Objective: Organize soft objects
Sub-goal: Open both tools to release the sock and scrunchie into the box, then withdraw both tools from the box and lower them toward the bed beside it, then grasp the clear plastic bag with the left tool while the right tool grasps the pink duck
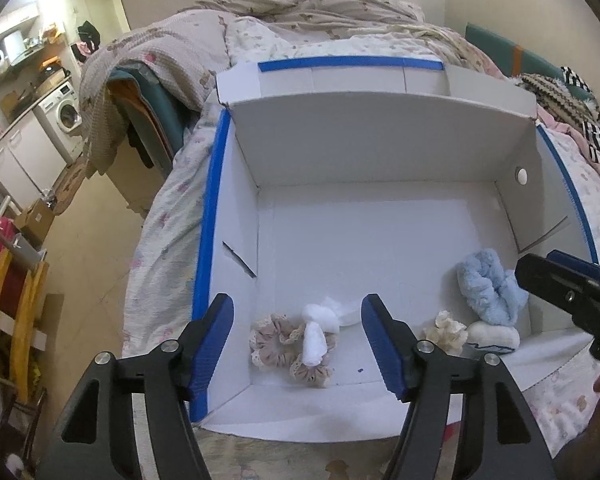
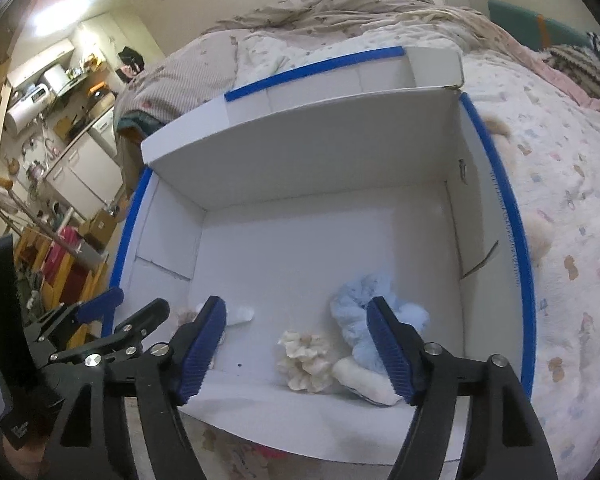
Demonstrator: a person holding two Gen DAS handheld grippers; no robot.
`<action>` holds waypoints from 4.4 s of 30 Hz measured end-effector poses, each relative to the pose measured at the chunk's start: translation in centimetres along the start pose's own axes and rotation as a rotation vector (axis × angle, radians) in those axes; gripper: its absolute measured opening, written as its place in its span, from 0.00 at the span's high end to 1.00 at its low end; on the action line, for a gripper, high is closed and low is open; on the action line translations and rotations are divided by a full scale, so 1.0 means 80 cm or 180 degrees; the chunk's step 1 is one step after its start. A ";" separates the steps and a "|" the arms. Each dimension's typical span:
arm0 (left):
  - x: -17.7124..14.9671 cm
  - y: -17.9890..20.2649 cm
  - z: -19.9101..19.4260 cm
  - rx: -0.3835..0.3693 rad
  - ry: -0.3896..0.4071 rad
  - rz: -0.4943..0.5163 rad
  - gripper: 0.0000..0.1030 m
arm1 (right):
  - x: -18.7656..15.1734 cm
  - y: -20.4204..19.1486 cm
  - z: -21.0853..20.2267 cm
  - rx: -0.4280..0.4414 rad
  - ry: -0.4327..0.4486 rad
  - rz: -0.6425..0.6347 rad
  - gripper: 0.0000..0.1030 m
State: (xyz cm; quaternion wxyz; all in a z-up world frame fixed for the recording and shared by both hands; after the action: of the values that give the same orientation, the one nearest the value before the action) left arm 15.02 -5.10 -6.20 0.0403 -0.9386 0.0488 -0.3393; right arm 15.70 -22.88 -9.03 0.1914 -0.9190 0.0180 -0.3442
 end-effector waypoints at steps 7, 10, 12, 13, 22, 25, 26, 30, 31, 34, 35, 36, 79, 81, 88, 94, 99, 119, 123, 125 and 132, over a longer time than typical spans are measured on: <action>0.004 -0.005 -0.019 -0.0031 0.0103 -0.0039 0.38 | 0.004 0.005 -0.013 0.0111 0.0129 0.0214 0.07; 0.002 -0.012 -0.027 -0.0038 0.0102 -0.0110 0.38 | 0.001 0.000 -0.017 0.0123 0.0137 0.0208 0.05; -0.001 -0.017 -0.032 -0.0021 0.0112 -0.0148 0.38 | -0.002 -0.005 -0.019 0.0119 0.0127 0.0164 0.05; -0.002 -0.020 -0.035 -0.0010 0.0121 -0.0159 0.38 | -0.004 -0.007 -0.021 0.0113 0.0126 0.0141 0.05; -0.020 -0.039 -0.061 0.0064 0.0161 -0.0196 0.37 | -0.023 -0.015 -0.054 0.0107 0.0171 0.0064 0.05; -0.031 -0.043 -0.072 0.0082 0.0186 -0.0198 0.37 | -0.033 -0.016 -0.063 0.0103 0.0168 0.0044 0.05; -0.035 -0.045 -0.075 0.0083 0.0185 -0.0199 0.37 | -0.038 -0.015 -0.066 0.0109 0.0153 0.0058 0.05; -0.054 -0.053 -0.087 0.0086 0.0164 -0.0208 0.37 | -0.055 -0.015 -0.080 0.0179 0.0126 0.0089 0.05; -0.059 -0.055 -0.089 0.0097 0.0157 -0.0200 0.37 | -0.058 -0.015 -0.083 0.0183 0.0124 0.0078 0.05; -0.075 -0.062 -0.093 0.0127 0.0104 -0.0225 0.37 | -0.069 -0.013 -0.090 0.0187 0.0092 0.0092 0.05; -0.079 -0.066 -0.094 0.0114 0.0075 -0.0285 0.37 | -0.071 -0.011 -0.090 0.0190 0.0076 0.0115 0.05; -0.082 -0.069 -0.095 0.0097 0.0062 -0.0333 0.37 | -0.073 -0.009 -0.090 0.0194 0.0062 0.0144 0.05; -0.113 -0.048 -0.016 -0.0054 -0.0667 -0.0552 0.37 | -0.139 -0.032 0.058 0.0102 -0.1154 0.0208 0.63; -0.114 -0.042 -0.014 -0.0084 -0.0686 -0.0523 0.37 | -0.136 -0.028 0.050 0.0118 -0.1102 0.0219 0.63; -0.132 0.010 0.000 -0.0499 -0.0991 -0.0171 0.37 | -0.130 0.002 0.015 0.0021 -0.0906 0.0293 0.63; -0.159 0.068 0.005 -0.0844 -0.1235 0.0261 0.37 | -0.136 0.029 -0.002 -0.0072 -0.0842 0.0448 0.63; -0.168 0.080 0.029 -0.0905 -0.1432 0.0259 0.59 | -0.135 0.038 -0.005 -0.0146 -0.0826 0.0444 0.66; -0.141 -0.005 -0.015 -0.0625 -0.0993 -0.0083 0.88 | -0.133 0.063 -0.009 -0.0125 -0.0801 0.0842 0.61; -0.135 -0.027 -0.025 -0.0502 -0.0876 -0.0215 0.88 | -0.137 0.070 -0.001 -0.0265 -0.0857 0.0938 0.39; -0.132 -0.032 -0.026 -0.0474 -0.0852 -0.0245 0.88 | -0.141 0.064 0.013 -0.0251 -0.0987 0.0903 0.39; -0.129 -0.022 -0.025 -0.0440 -0.0809 -0.0233 0.88 | -0.154 0.035 0.061 -0.0520 -0.1343 0.0426 0.40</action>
State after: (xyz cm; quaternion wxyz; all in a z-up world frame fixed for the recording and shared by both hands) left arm 5.93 -2.19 -10.99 -0.0310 -0.9756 0.0324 -0.2148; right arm 9.72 -21.75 -21.11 0.1382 -0.9798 0.0663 -0.1284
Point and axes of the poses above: each gripper's, at about its wrist camera, not at the fingertips, and z roughly the way its jaws point, y to its right, x to its top, the point moved 2 cm from there along z, roughly the way its jaws point, and after that the axes turned 5 degrees about y, right-handed, at the moved point
